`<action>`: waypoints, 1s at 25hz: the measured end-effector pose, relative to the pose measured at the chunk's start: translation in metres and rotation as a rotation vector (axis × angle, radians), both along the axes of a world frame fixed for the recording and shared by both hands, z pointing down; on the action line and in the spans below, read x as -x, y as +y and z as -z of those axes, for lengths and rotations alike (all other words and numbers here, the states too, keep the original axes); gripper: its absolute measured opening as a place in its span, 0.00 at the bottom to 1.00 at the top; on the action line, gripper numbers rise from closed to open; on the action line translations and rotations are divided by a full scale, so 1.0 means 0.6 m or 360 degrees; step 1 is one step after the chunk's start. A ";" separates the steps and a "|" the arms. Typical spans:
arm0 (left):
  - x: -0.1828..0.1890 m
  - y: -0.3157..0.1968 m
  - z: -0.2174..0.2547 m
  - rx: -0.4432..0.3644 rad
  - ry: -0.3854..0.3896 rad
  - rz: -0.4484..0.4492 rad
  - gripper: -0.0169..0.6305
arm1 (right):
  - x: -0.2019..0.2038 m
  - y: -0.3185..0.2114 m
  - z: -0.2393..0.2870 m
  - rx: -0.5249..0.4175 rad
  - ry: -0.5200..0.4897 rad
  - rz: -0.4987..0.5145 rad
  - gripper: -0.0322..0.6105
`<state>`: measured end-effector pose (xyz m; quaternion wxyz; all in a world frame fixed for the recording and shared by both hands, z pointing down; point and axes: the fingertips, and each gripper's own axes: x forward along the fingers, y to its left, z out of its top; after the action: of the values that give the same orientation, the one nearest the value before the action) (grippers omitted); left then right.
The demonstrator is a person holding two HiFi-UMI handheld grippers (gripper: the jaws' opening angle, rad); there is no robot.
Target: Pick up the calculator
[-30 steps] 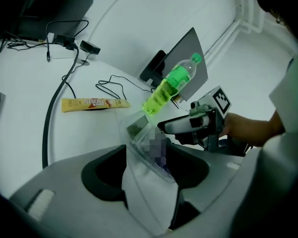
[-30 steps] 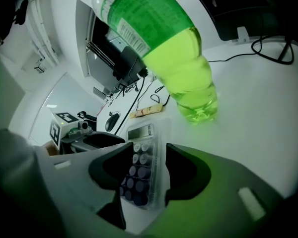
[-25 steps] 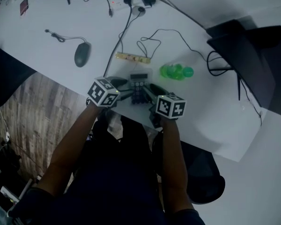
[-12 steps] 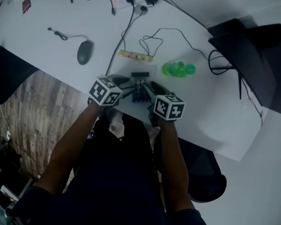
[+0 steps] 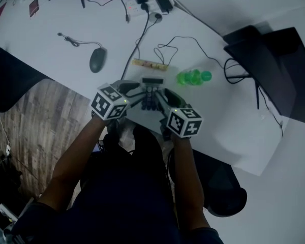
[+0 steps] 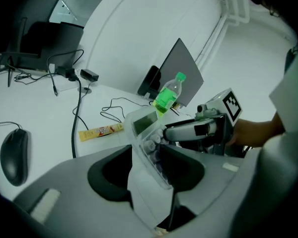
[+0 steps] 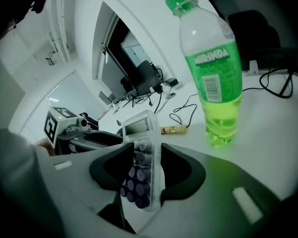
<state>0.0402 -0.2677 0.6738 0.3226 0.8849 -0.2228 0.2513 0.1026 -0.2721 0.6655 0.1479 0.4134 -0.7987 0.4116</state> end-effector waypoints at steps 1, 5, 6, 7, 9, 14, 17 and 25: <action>0.004 -0.002 0.010 -0.0021 0.0010 0.0008 0.29 | 0.004 -0.001 0.010 -0.0019 -0.0003 -0.0002 0.33; 0.020 -0.008 0.050 -0.0110 0.0040 0.0033 0.29 | 0.020 -0.002 0.049 -0.0100 -0.0006 -0.0011 0.33; 0.024 -0.009 0.060 -0.0134 0.0047 0.0040 0.29 | 0.024 -0.002 0.058 -0.0119 -0.0008 -0.0011 0.33; 0.029 -0.009 0.070 -0.0157 0.0052 0.0046 0.29 | 0.029 -0.002 0.067 -0.0137 -0.0010 -0.0010 0.33; 0.037 -0.010 0.089 -0.0200 0.0061 0.0056 0.29 | 0.038 -0.001 0.083 -0.0171 -0.0013 -0.0004 0.33; 0.060 -0.011 0.139 -0.0307 0.0087 0.0077 0.29 | 0.061 0.002 0.128 -0.0255 -0.0021 0.0007 0.33; 0.073 -0.013 0.175 -0.0376 0.0113 0.0085 0.29 | 0.076 0.004 0.158 -0.0309 -0.0025 0.0014 0.33; 0.104 -0.023 0.268 -0.0600 0.0133 0.0038 0.23 | 0.115 0.014 0.224 -0.0441 -0.0047 0.0017 0.32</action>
<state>-0.0222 -0.2813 0.5129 0.1629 0.9367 -0.2629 0.1643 0.0338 -0.2636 0.5314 0.0799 0.4194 -0.8521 0.3027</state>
